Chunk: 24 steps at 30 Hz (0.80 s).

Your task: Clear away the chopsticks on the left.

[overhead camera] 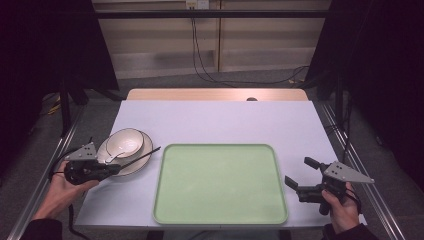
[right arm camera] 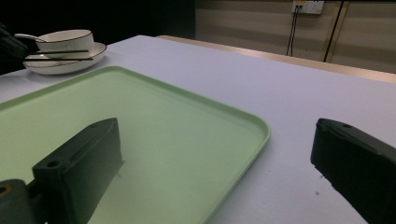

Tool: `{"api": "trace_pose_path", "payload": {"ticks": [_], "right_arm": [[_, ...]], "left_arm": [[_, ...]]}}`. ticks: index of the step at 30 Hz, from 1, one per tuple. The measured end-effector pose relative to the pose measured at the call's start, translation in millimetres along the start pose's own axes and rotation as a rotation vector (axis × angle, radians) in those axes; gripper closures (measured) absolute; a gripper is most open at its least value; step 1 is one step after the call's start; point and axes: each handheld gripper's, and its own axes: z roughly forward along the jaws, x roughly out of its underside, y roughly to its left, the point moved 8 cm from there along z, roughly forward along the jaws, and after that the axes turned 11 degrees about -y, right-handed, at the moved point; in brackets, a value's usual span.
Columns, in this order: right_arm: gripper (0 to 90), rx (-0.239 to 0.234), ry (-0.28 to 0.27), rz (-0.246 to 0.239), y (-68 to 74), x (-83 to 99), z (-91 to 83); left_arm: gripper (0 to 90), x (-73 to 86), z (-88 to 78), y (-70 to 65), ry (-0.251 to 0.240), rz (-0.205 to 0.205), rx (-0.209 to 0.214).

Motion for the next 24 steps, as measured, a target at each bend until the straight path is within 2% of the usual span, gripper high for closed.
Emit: {"api": "trace_pose_path", "payload": {"ticks": [1, 4, 8, 13, 16, 19, 24], "right_arm": [[1.6, 0.001, -0.002, 0.002, 0.2, -0.1, -0.1], [1.6, 0.004, -0.006, -0.005, 0.0, -0.7, -0.4], [1.6, 0.004, -0.006, -0.002, -0.2, -0.6, -0.3], [1.6, 0.005, -0.011, 0.002, 0.0, -1.1, -0.3], [1.6, 0.002, -0.01, 0.002, 0.4, -1.2, -0.5], [1.6, 0.006, -0.005, -0.009, -0.2, -0.4, -0.6], [1.6, 0.0, -0.009, -0.001, 0.8, -1.1, -0.5]], "left_arm": [[86.1, -0.5, -0.2, -3.4, -0.011, -0.017, 0.011], [86.1, -2.2, -4.6, -6.2, -0.028, -0.074, -0.016], [86.1, -7.1, -10.0, -9.2, -0.057, -0.124, -0.052], [86.1, -17.0, -15.4, -22.0, -0.093, -0.159, -0.077], [86.1, -19.2, -16.2, -28.4, -0.083, -0.18, -0.105], [86.1, -22.1, -15.7, -38.7, -0.096, -0.202, -0.113], [86.1, -25.6, -11.6, -53.4, -0.101, -0.208, -0.115]]}}
